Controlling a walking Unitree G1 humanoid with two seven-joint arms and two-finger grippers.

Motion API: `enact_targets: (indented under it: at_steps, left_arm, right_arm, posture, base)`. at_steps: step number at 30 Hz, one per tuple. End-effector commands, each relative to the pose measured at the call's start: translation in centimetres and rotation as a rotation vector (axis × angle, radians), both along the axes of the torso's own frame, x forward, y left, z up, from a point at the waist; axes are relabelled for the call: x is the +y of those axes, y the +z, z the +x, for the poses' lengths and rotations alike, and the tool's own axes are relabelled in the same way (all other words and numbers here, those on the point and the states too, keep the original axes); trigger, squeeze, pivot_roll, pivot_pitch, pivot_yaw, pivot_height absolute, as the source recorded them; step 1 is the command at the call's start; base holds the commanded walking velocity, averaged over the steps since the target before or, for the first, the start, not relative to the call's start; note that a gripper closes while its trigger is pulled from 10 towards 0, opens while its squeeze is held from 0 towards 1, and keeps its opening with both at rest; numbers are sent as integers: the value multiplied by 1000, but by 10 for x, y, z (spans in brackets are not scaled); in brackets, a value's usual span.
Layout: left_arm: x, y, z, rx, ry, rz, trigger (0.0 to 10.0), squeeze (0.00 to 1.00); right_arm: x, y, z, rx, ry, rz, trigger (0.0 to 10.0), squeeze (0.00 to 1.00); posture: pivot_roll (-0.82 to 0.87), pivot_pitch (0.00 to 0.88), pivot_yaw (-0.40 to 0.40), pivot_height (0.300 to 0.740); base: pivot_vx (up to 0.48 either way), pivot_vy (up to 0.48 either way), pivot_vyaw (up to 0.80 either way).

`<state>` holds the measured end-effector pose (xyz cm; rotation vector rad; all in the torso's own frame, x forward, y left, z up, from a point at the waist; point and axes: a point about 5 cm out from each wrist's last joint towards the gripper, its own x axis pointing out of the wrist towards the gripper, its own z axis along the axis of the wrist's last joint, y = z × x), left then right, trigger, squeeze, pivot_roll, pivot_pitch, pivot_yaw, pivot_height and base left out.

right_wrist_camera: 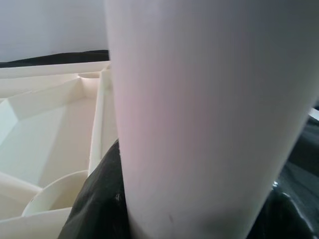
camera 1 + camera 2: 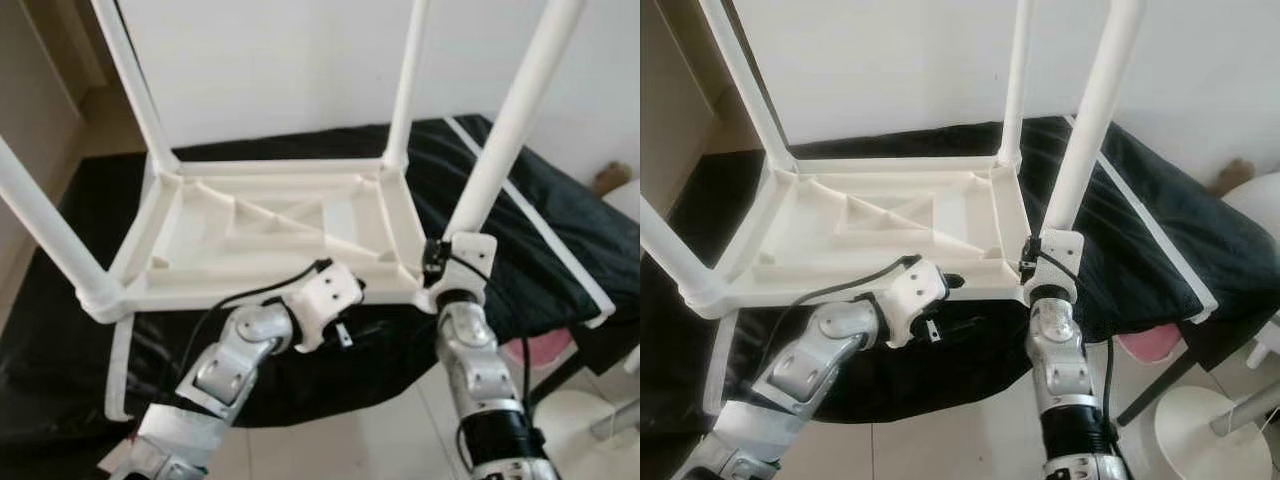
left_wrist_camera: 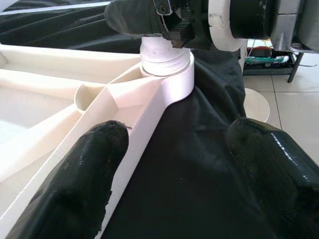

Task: Building children table

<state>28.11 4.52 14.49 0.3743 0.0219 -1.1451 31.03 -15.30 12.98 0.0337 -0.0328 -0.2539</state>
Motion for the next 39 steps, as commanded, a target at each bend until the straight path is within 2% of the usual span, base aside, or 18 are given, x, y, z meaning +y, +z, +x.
enact_targets:
  at_steps: [1, 8, 19, 20, 26, 27, 30, 31, 32, 33, 34, 35, 38, 39]
  left_arm:
    - [2, 1, 0, 1, 3, -6, 10000, 0]
    - [2, 0, -1, 0, -5, -3, 10000, 0]
    - [4, -2, -5, 13, -6, -8, 10000, 0]
    - [3, -2, -6, 14, -8, -9, 10000, 0]
    - [3, -2, -7, 14, -10, -13, 10000, 0]
    - [3, -1, -6, 11, -12, -16, 10000, 0]
    - [2, 0, -5, 7, -13, -16, 10000, 0]
    - [2, 2, -3, -1, -14, -17, 10000, 0]
    - [2, 2, -3, -1, -14, -17, 10000, 0]
    - [2, 4, -1, -9, -15, -17, 10000, 0]
    - [2, 4, -1, -9, -15, -17, 10000, 0]
    - [1, 5, -1, -11, -15, -19, 10000, 0]
    - [0, 7, 1, -20, -16, -16, 10000, 0]
    - [-1, 8, 2, -22, -17, -21, 10000, 0]
  right_arm:
    - [-13, -30, -8, 157, -81, 19, 10000, 0]
    - [-4, -28, -10, 156, -82, -1, 10000, 0]
    - [-1, -21, -12, 114, -67, -1, 10000, 0]
    - [-1, -18, -13, 95, -51, 10, 10000, 1000]
    - [-12, -7, -17, 0, 31, 0, 10000, 1000]
    - [-22, -7, -19, -18, 97, -14, 10000, 1000]
    - [-25, -7, -20, -21, 155, -16, 10000, 1000]
    - [-33, -5, -19, -31, 248, -42, 10000, 1000]
    - [-33, -5, -19, -31, 248, -42, 10000, 1000]
    - [-39, -3, -18, -32, 312, -68, 10000, 957]
    - [-39, -3, -18, -32, 312, -68, 10000, 957]
    - [-41, -2, -17, -31, 340, -79, 10000, 0]
    - [-45, -1, -16, -25, 387, -73, 10000, 0]
    - [-47, 0, -15, -22, 437, -84, 10000, 0]
  posture:
    - [11, 0, 15, 740]
    - [14, 0, 14, 740]
    - [11, 0, 20, 740]
    - [10, 0, 20, 740]
    - [7, 0, 24, 740]
    - [7, 0, 24, 740]
    - [2, 0, 22, 740]
    - [-2, 0, 22, 740]
    - [-2, 0, 22, 740]
    - [-1, 0, 17, 740]
    - [-1, 0, 17, 740]
    - [-1, 0, 17, 740]
    - [-5, 0, 20, 740]
    - [-5, 0, 24, 740]
  base:
    - [0, 0, 0]
    - [0, 0, 0]
    - [0, 0, 0]
    - [0, 0, 0]
    - [0, 0, 0]
    - [0, 0, 0]
    - [0, 0, 0]
    - [0, 0, 0]
    - [0, 0, 0]
    - [0, 0, 0]
    - [0, 0, 0]
    - [0, 0, 0]
    - [0, 0, 0]
    - [0, 0, 0]
